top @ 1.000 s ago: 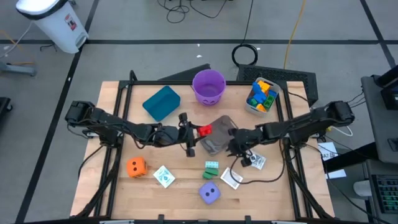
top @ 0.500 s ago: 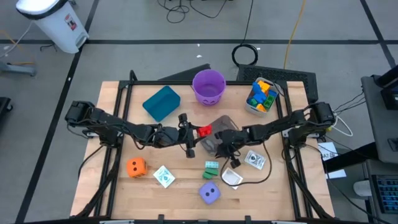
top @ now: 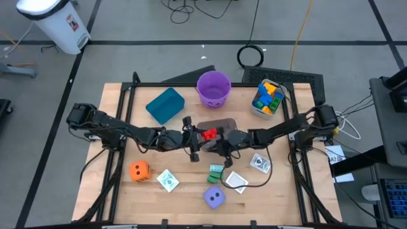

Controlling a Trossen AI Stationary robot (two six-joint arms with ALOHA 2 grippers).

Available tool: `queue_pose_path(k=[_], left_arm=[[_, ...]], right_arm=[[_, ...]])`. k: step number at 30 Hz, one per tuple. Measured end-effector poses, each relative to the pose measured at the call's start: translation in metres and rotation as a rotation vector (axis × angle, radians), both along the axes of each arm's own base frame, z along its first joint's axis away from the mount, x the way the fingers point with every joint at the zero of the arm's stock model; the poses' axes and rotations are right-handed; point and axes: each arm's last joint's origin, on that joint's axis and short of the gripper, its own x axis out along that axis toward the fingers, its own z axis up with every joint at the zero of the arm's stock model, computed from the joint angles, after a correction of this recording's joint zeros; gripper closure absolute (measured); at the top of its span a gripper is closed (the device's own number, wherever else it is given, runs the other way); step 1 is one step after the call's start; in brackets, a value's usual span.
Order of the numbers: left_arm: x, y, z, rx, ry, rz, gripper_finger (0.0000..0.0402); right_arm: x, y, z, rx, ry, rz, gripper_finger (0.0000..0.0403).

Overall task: Pick & Place Toys
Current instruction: Put the red game piece into the white bin

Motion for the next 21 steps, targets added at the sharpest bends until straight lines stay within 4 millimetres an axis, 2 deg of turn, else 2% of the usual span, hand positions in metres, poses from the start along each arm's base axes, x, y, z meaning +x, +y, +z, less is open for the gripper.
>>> queue_pose_path(k=[3, 12, 16, 21], left_arm=[[0.000, 0.000, 0.000, 0.000, 0.000, 0.000, 0.0234], [0.000, -0.001, 0.001, -0.010, -0.011, -0.017, 0.0234], [0.001, -0.001, 0.002, -0.013, -0.017, -0.019, 0.0234], [0.002, -0.003, 0.004, -0.037, -0.041, -0.078, 0.0234]], right_arm=[[-0.011, 0.000, 0.018, 0.012, 0.024, -0.011, 0.0402], [-0.053, -0.010, 0.058, 0.034, 0.095, -0.210, 0.0402], [-0.071, -0.019, 0.065, 0.000, 0.053, -0.360, 0.0386], [-0.089, -0.026, 0.065, -0.007, -0.007, -0.416, 0.0334]])
